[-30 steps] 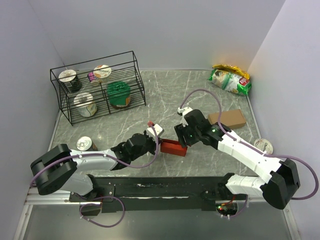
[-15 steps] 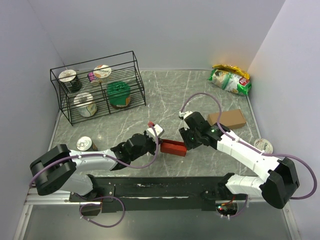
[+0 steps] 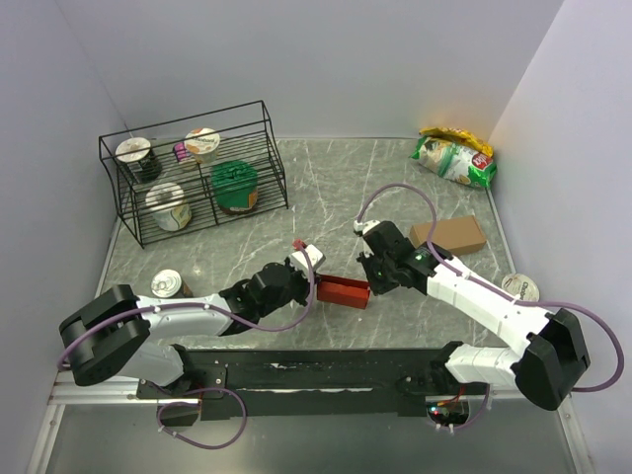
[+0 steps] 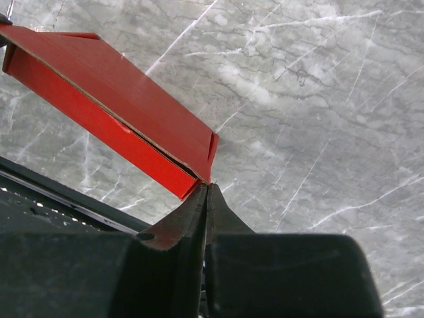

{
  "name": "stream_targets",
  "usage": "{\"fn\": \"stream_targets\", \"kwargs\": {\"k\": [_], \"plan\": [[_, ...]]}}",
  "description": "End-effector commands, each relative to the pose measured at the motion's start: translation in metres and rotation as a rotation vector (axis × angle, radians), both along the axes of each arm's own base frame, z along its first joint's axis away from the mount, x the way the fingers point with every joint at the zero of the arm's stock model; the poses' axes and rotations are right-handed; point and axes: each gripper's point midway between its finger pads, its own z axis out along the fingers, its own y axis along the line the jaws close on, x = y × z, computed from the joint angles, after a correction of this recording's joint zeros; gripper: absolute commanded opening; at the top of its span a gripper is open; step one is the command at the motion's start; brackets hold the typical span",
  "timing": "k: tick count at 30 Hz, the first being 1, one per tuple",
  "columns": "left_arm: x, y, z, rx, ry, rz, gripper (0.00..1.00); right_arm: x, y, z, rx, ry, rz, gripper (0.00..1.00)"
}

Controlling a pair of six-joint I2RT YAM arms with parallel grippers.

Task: Fold the paper box
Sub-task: Close the paper box at the center of the board.

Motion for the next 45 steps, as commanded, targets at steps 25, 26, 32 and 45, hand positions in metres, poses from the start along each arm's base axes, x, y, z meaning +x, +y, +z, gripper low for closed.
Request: {"fn": "stream_targets", "kwargs": {"k": [25, 26, 32, 45], "plan": [[-0.014, -0.002, -0.030, 0.020, 0.125, 0.247, 0.01, 0.010, 0.028, 0.004, 0.125, 0.012, -0.281, 0.00], [-0.012, 0.000, -0.030, 0.019, 0.122, 0.265, 0.01, 0.008, 0.030, 0.004, 0.135, 0.020, -0.277, 0.00], [-0.014, -0.002, -0.033, 0.035, 0.119, 0.277, 0.01, 0.002, 0.031, -0.002, 0.142, 0.048, -0.274, 0.00], [-0.031, -0.009, -0.013, -0.003, 0.028, 0.077, 0.01, 0.014, 0.020, 0.037, 0.121, -0.158, -0.074, 0.71]]}}
